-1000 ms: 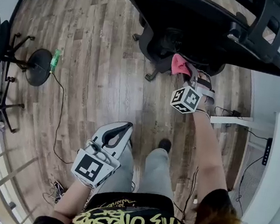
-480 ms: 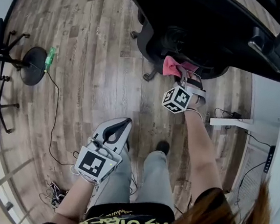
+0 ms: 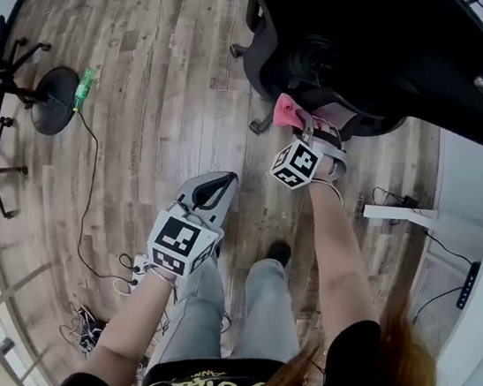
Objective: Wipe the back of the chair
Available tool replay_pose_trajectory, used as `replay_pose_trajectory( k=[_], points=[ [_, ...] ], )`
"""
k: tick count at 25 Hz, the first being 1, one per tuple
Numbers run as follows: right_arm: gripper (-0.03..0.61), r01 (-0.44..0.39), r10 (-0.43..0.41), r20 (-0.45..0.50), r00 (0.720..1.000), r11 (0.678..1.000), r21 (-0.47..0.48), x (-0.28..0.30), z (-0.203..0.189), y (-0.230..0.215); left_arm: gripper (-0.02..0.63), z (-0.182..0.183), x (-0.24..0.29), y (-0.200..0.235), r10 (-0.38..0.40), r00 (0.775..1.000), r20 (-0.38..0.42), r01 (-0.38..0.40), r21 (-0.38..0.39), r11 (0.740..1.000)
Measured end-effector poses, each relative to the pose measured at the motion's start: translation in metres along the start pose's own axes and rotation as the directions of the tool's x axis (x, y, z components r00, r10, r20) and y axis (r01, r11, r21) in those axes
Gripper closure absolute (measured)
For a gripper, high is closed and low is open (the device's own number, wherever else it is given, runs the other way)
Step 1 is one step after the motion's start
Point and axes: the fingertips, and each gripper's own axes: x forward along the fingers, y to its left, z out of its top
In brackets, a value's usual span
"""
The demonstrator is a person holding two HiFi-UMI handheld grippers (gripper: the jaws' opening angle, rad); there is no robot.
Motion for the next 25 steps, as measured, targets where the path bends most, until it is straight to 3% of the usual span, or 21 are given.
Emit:
replay_pose_trajectory(
  k=[7,12,14,16,19,22,25],
  points=[
    [0.514,-0.036,0.034,-0.044,0.998,0.997,-0.065,0.028,0.010,0.023,0.621,-0.013,0.022,0.024,0.039,0.999,-0.012,-0.039,0.007,0.999],
    [0.514,-0.129,0.121,-0.115,0.986,0.989,-0.073,0.047,0.008,0.049,0.621,-0.013,0.036,0.030,0.049,0.998,-0.031,-0.049,0.008,0.999],
    [0.514,-0.178,0.173,-0.102,0.980,0.983,-0.045,0.047,0.012,0.059,0.621,-0.014,0.041,0.032,0.048,0.998,-0.042,-0.048,0.009,0.999],
    [0.514,-0.191,0.191,-0.023,0.981,0.981,-0.033,0.034,0.026,0.065,0.621,-0.016,0.045,0.031,0.037,0.998,-0.058,-0.036,0.010,0.999],
    [0.514,-0.116,0.114,0.113,0.987,0.993,0.011,-0.003,0.046,0.048,0.621,-0.016,0.049,0.026,0.028,0.997,-0.077,-0.026,0.024,0.999],
    [0.514,-0.001,-0.014,0.185,0.983,0.996,0.084,-0.050,0.046,0.006,0.621,-0.008,0.049,0.017,0.013,0.997,-0.081,-0.010,0.038,0.999],
    [0.514,0.105,-0.113,0.220,0.969,0.993,0.048,-0.096,0.034,-0.029,0.621,0.003,0.048,0.003,-0.003,0.997,-0.072,0.007,0.045,0.999]
  ],
)
